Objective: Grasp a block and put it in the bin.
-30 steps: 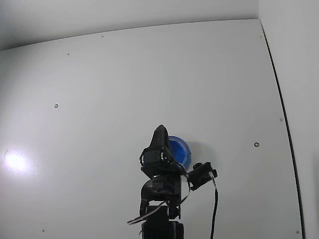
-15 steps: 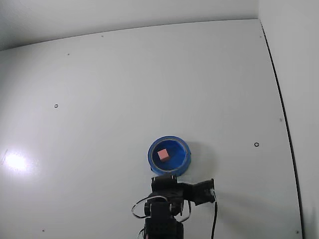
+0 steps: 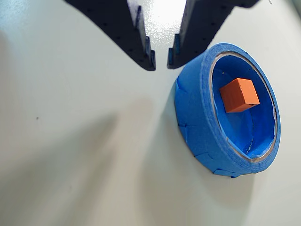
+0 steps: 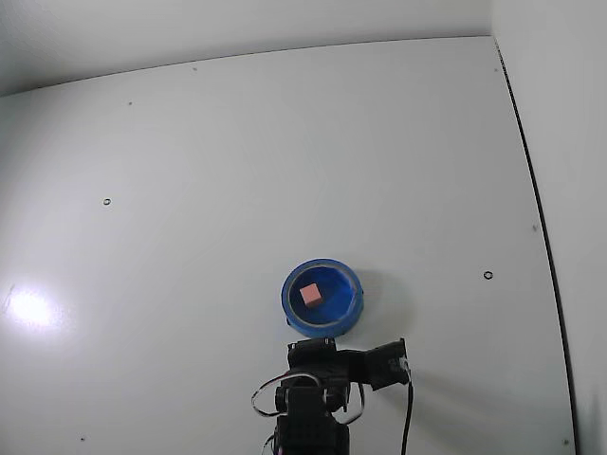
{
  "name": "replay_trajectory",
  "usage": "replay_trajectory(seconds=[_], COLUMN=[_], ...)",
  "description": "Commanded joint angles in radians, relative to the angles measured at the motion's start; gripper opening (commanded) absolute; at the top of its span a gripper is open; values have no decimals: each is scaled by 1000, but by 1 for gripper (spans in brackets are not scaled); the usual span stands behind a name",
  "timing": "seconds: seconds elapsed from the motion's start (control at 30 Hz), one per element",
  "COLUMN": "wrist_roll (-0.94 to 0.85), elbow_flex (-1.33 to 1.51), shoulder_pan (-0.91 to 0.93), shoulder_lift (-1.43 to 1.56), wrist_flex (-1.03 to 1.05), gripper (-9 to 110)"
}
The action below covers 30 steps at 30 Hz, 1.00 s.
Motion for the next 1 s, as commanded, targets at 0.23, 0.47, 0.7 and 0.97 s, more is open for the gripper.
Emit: replay_trajectory(seconds=[0.23,0.47,0.7,0.97], wrist_roll=[-26,-18,-18,-18], elbow_flex=[-17,-17,-17,-17], shoulder_pan=[-6,0,0,0], shoulder_lift=[3,3,3,3], wrist_flex=[-6,-6,-6,-6], gripper=[3,3,3,3])
